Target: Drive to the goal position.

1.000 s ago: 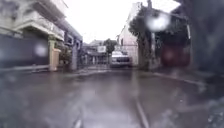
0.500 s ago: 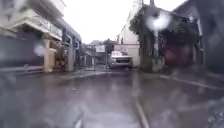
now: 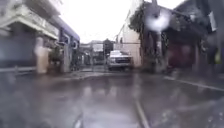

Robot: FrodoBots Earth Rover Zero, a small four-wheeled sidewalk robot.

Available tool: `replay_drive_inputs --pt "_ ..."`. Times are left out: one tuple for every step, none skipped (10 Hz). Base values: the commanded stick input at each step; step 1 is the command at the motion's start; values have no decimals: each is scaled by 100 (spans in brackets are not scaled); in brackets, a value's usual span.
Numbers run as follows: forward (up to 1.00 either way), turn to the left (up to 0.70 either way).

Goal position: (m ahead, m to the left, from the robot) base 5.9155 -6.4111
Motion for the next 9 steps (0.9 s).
replay_drive_inputs --pt "100 -27" --pt "100 -27" --pt "100 -27" --pt "100 -27" --pt "100 -27" --pt "100 -27" --pt "100 -27" --pt "100 -27" --pt "100 -27"
